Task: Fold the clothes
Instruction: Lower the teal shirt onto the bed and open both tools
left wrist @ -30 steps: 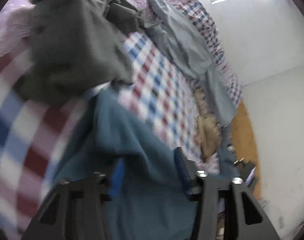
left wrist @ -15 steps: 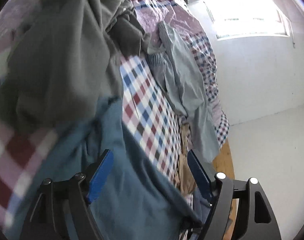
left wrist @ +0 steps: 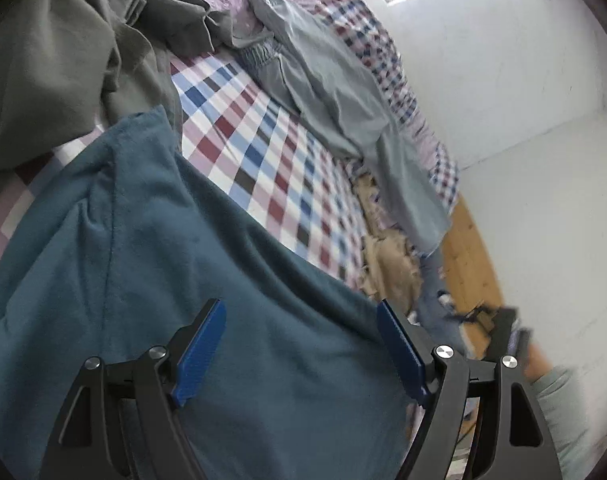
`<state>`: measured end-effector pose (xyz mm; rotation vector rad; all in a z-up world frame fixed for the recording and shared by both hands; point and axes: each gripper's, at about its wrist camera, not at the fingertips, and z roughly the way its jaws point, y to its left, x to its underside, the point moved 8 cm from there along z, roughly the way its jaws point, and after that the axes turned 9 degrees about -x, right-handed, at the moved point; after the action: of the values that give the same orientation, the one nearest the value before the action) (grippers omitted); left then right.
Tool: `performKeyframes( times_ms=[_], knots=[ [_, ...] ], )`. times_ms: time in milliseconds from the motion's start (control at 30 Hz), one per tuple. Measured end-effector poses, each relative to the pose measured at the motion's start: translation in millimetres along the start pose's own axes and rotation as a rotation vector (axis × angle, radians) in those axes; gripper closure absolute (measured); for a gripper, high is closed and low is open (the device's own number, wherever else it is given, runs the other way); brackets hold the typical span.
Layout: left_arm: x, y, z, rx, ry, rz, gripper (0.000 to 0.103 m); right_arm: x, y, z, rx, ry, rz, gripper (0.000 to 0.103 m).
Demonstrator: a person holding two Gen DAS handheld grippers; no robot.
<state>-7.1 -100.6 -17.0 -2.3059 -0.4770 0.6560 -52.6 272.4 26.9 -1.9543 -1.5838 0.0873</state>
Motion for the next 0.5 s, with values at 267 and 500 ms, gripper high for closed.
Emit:
performKeyframes(
  times_ms=[267, 500],
  knots=[
    [-2.6, 0.8, -6.6, 0.012, 0.001, 0.016, 0.022, 10.0, -43.0, -11.8, 0.316, -0.057, 0.298, 0.017],
    [-10.5, 11.5, -25.9, -0.011, -0.052, 0.032, 0.022, 30.3, 10.4, -76.5, 0.284, -0.412, 0.895, 0.015]
  ],
)
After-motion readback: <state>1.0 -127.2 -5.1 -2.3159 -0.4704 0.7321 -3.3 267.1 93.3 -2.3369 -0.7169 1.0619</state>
